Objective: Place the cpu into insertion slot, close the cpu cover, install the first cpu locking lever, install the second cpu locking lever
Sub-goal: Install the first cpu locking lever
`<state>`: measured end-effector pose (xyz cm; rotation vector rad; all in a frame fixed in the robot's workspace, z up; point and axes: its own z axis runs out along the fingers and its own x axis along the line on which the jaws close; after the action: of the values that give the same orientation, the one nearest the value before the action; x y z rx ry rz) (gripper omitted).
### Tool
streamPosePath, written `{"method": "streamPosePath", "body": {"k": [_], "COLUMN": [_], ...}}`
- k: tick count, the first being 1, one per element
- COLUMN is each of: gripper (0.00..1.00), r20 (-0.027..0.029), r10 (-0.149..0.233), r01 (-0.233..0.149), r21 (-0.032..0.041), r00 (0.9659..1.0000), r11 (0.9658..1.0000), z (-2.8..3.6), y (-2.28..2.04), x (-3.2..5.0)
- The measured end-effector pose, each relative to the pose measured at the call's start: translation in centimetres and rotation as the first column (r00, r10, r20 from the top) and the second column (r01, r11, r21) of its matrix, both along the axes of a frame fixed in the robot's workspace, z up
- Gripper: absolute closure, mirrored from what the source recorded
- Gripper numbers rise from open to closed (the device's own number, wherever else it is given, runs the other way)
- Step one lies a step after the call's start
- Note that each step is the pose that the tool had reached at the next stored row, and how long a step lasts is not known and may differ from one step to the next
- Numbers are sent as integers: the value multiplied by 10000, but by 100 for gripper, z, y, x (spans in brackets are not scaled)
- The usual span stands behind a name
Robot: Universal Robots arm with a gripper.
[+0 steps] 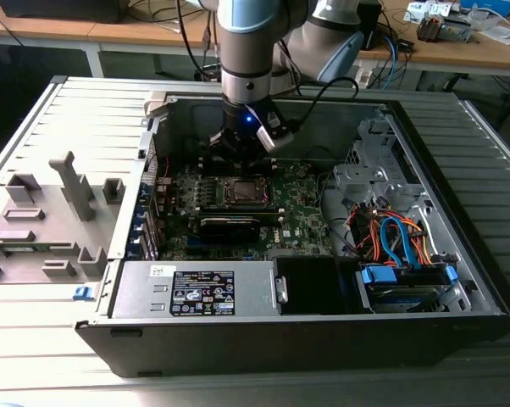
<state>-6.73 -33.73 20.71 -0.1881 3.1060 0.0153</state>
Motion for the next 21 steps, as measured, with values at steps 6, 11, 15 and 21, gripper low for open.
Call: {"method": "streamPosePath", "body": {"k": [6,11,15,21], "gripper": [89,89,89,89], "r20": [0,-2,0,-1], "r10": [24,33,46,107], "r01": [-24,-33,-45,-107], "r21": [-74,-130,-139,-142], "r00": [10000,10000,10000,9999], "r11": [10000,9999,9999,9998], "z": [-26,-36,-47,-58], "y": [2,2,4,34], "x": [34,48,102,170]}}
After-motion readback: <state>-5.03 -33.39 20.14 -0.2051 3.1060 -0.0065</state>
